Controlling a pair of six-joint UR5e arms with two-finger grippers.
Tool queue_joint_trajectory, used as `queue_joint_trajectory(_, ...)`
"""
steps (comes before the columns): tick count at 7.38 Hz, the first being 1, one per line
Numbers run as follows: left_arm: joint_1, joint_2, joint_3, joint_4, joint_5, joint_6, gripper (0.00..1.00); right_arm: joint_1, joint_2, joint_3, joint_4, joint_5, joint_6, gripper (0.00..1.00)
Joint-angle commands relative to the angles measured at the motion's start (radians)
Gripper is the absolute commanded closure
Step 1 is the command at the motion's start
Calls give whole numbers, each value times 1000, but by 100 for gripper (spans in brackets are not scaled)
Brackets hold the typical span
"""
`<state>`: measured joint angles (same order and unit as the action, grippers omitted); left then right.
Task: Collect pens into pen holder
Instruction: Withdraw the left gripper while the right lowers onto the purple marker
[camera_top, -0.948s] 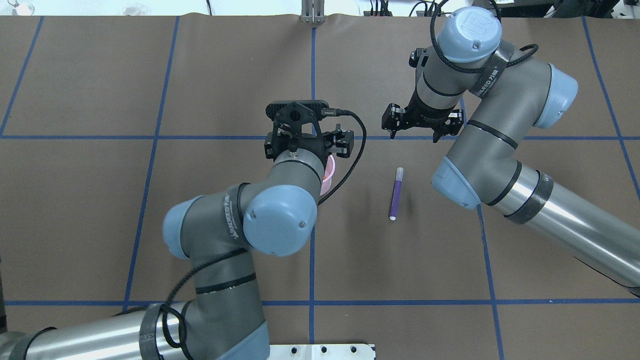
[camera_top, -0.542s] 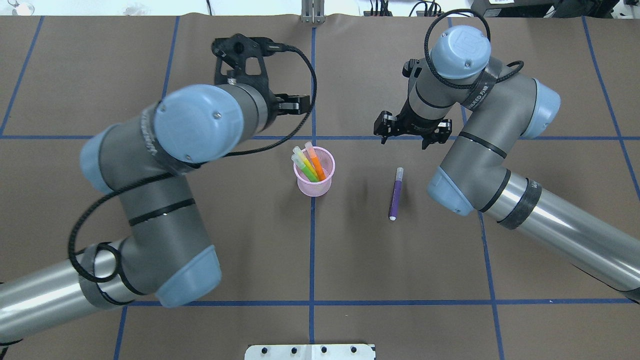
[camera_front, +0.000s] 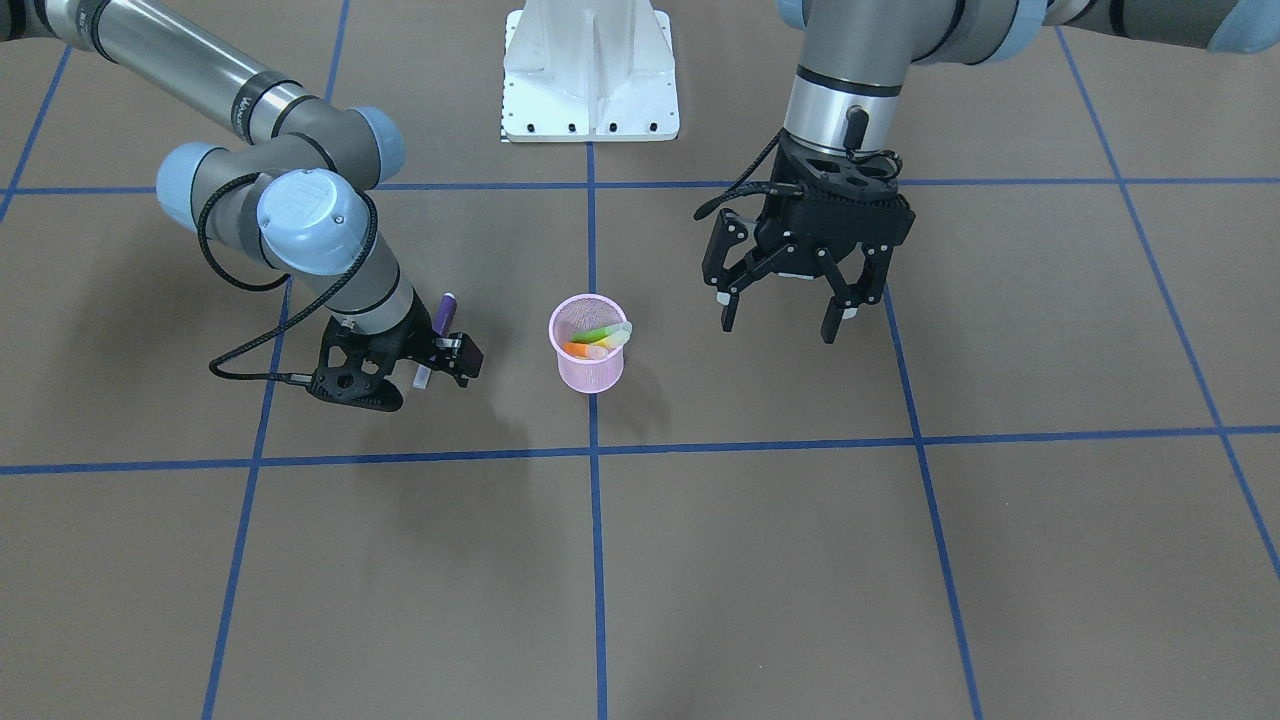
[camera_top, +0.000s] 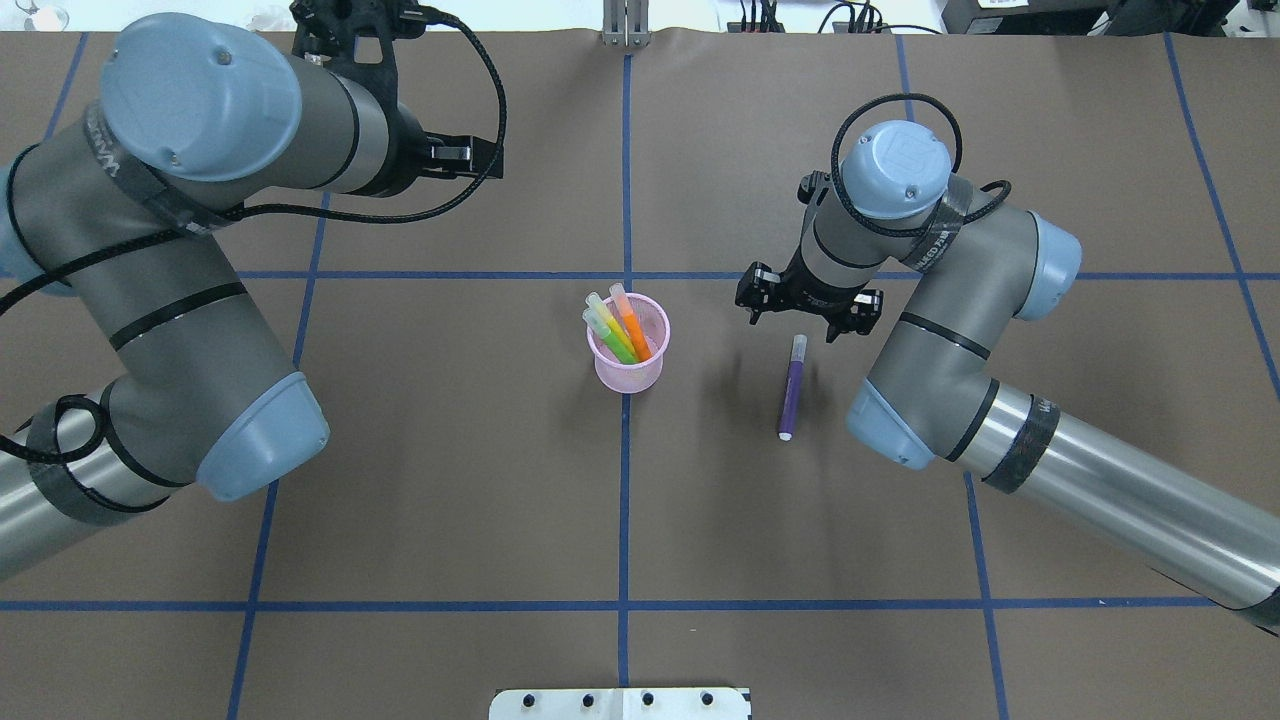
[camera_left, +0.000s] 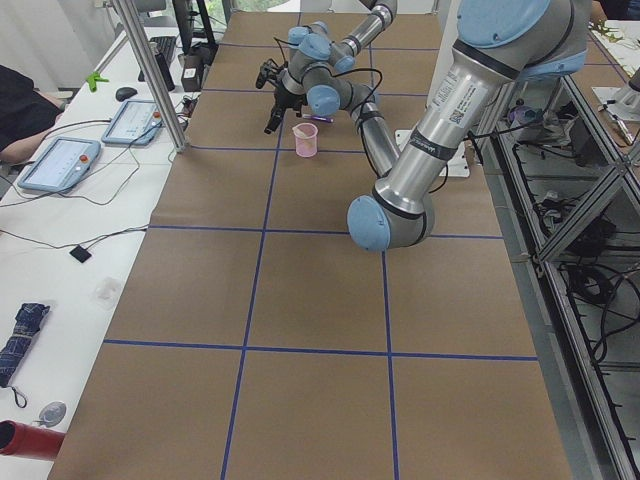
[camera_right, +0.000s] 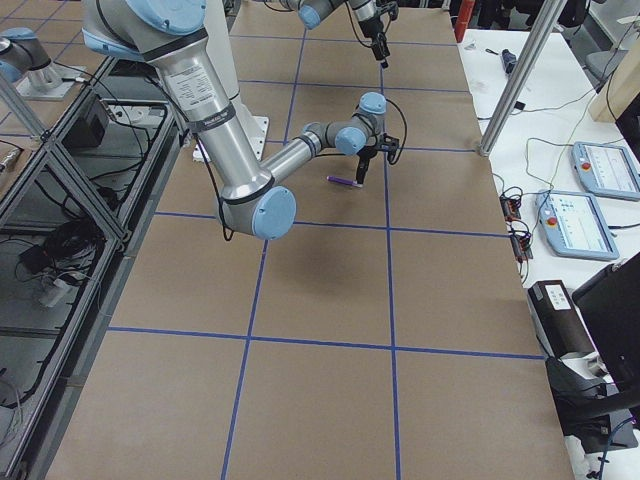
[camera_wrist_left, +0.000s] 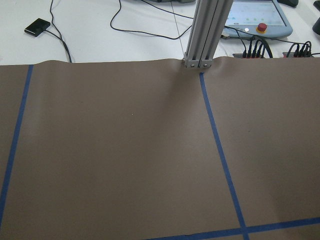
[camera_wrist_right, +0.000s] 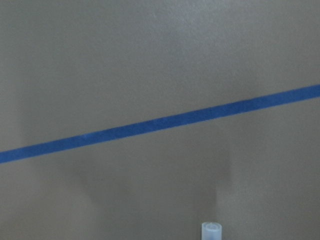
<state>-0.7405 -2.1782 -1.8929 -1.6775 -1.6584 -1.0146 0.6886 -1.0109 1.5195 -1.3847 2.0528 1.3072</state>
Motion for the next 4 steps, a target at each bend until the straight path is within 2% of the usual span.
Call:
queue_joint_trajectory(1,-5,8,-2,-1,-8,5,0,-17,-17,-2,3,-2,11,9)
queue_joint_trajectory(2,-5,8,-2,-1,-8,5,0,-20,-18,1,3,0,9,16)
queue_joint_trajectory(4,-13,6,3,-4,-8,8,0,-30,-20,-1,1,-2,9,38)
